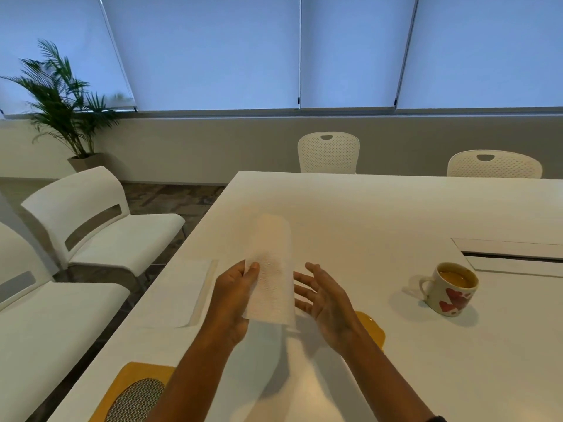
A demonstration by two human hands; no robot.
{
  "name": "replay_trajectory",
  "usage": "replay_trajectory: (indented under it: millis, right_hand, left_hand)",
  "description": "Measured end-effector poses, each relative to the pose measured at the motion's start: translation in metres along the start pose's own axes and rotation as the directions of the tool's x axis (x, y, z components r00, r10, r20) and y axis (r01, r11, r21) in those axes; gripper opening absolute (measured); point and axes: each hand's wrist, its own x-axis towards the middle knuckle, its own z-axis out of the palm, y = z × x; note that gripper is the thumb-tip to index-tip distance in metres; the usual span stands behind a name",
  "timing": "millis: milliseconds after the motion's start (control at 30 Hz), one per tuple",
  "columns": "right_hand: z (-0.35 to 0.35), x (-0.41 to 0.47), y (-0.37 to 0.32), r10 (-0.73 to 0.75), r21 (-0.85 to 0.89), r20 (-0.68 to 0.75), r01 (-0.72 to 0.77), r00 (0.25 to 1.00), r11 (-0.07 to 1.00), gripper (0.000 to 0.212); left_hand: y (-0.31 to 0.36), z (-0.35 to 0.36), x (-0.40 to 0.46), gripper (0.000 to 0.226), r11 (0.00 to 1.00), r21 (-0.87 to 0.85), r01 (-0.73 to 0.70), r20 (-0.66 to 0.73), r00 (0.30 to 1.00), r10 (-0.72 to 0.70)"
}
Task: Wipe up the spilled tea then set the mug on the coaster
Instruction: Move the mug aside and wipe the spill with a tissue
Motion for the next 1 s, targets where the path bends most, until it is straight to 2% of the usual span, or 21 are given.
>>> replay_trajectory:
  millis: [100, 200, 333, 433, 700, 900, 1000]
  right_hand:
    - [-0.008, -0.009, -0.005, 0.017, 0.044, -0.006, -0.017, 1.000, 0.999, 0.072]
    - [-0.022, -0.014, -0.007, -0.006, 0.043, -0.072, 0.009, 0.997, 0.999, 0.076]
    - [-0.041, -0.025, -0.016, -0.122, -0.080, -0.136, 0.112, 0.983, 0.991, 0.078]
    - [-0.055, -0.031, -0.023, -0.187, -0.189, -0.143, 0.159, 0.972, 0.969, 0.078]
    - [-0.090, -0.043, -0.040, -0.244, -0.351, -0.129, 0.186, 0.961, 0.918, 0.053]
    - [-0.103, -0.048, -0.054, -0.266, -0.447, -0.118, 0.188, 0.957, 0.875, 0.058]
    - [-0.110, -0.050, -0.060, -0.264, -0.473, -0.075, 0.199, 0.962, 0.859, 0.068]
  left_hand:
    - [-0.017, 0.014, -0.002, 0.013, 0.998, -0.031, 0.058, 0.020, 0.998, -0.057]
    - [-0.032, 0.026, -0.006, 0.019, 0.999, -0.003, 0.051, 0.035, 0.998, -0.051]
    - [-0.045, 0.036, -0.006, 0.057, 0.991, 0.128, -0.030, 0.054, 0.998, 0.023]
    - [-0.050, 0.041, -0.005, 0.079, 0.989, 0.132, -0.070, 0.122, 0.991, 0.053]
    - [-0.056, 0.061, 0.003, 0.066, 0.960, 0.220, -0.173, 0.275, 0.955, 0.109]
    - [-0.056, 0.072, 0.009, 0.060, 0.921, 0.297, -0.250, 0.348, 0.927, 0.140]
    - [-0.057, 0.076, 0.012, 0.054, 0.902, 0.335, -0.272, 0.369, 0.919, 0.140]
